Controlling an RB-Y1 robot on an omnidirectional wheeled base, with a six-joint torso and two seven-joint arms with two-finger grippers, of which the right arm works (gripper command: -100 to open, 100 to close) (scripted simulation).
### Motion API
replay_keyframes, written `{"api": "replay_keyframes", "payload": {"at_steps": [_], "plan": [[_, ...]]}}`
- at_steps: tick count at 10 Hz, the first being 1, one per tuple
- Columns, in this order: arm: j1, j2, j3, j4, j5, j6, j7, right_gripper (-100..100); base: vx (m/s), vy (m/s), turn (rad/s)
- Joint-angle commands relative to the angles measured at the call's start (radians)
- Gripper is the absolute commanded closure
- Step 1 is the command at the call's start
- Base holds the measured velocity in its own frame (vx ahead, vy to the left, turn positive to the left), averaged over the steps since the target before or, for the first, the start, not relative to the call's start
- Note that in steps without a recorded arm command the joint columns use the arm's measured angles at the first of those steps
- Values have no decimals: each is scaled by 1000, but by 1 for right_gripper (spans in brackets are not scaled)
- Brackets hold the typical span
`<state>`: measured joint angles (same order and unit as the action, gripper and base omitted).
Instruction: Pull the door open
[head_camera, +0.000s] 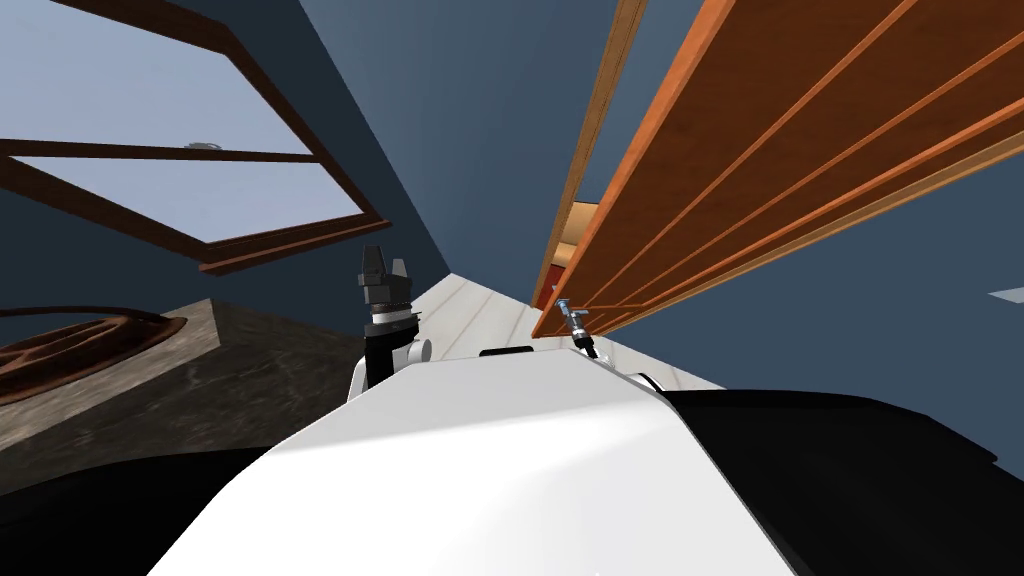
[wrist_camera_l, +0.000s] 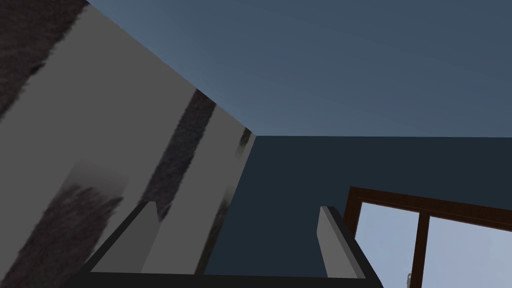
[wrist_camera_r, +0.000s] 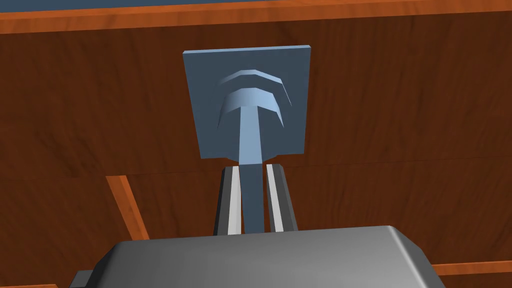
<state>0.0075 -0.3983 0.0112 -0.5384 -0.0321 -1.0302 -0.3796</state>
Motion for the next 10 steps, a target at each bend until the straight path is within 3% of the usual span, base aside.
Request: {"api": "replay_keyframes", "payload": {"at_steps": [1,6,7,10], "plan": [[1,-10,9,25,6,-34,-13,100,-140,-57,89],[48,-50,42,32,28,-116,-63,100,-176,-67,112],[44,-43,41,24,27,-100,-57,100,-79,-30,23],[62,-55,47,46,31,-145,-70,100,-186,-78,199]]}}
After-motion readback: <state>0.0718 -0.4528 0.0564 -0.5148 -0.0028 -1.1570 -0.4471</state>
